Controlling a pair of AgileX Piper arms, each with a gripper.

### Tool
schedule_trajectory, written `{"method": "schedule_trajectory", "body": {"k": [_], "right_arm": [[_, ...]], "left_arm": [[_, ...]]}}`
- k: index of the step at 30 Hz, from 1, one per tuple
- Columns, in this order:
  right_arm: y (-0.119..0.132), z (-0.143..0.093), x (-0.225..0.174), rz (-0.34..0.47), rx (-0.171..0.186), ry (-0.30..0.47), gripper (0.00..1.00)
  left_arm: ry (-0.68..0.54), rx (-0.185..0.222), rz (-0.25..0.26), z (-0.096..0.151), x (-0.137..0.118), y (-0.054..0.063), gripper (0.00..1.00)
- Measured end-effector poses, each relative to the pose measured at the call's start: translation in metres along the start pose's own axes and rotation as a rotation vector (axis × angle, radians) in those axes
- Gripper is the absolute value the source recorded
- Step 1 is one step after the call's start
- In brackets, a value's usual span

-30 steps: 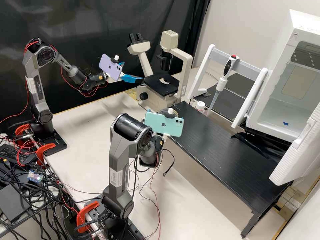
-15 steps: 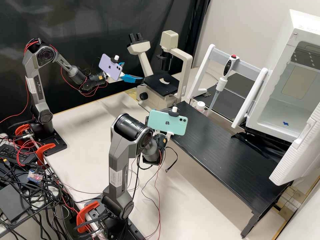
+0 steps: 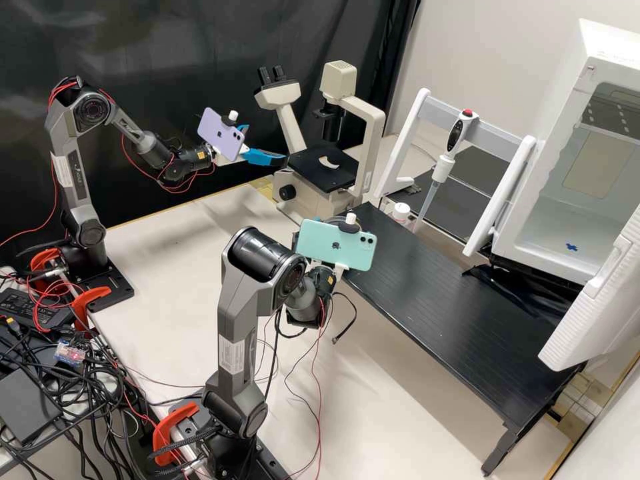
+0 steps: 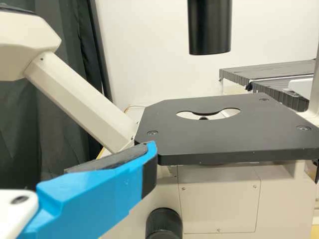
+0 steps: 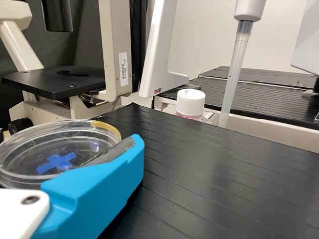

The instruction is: Move the petri dish to the incubator

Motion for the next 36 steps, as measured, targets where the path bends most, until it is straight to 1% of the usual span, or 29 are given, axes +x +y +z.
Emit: {"method": "schedule_trajectory", "body": {"k": [12, 24, 27, 28, 29, 32, 33, 36], "right_arm": [[0.002, 0.003, 0.000, 0.004, 0.000, -0.014, 0.00], [0.011, 0.005, -0.001, 0.028, -0.008, -0.038, 0.00], [0.019, 0.008, -0.006, 0.052, -0.014, -0.060, 0.00], [0.027, 0.011, -0.010, 0.076, -0.018, -0.087, 0.00], [0.030, 0.012, -0.012, 0.088, -0.020, -0.090, 0.00], [0.051, 0.021, -0.024, 0.171, -0.030, -0.139, 0.00], [0.056, 0.024, -0.028, 0.192, -0.027, -0.152, 0.00], [0.072, 0.038, -0.039, 0.260, 0.007, -0.202, 0.00]], "left_arm": [[0.000, 0.000, 0.000, 0.000, 0.000, 0.000, 1.00], [0.000, 0.000, 0.000, 0.000, 0.000, 0.000, 1.00], [0.000, 0.000, 0.000, 0.000, 0.000, 0.000, 1.00], [0.000, 0.000, 0.000, 0.000, 0.000, 0.000, 1.00], [0.000, 0.000, 0.000, 0.000, 0.000, 0.000, 1.00], [0.000, 0.000, 0.000, 0.000, 0.000, 0.000, 1.00], [0.000, 0.000, 0.000, 0.000, 0.000, 0.000, 1.00], [0.000, 0.000, 0.000, 0.000, 0.000, 0.000, 1.00]]}}
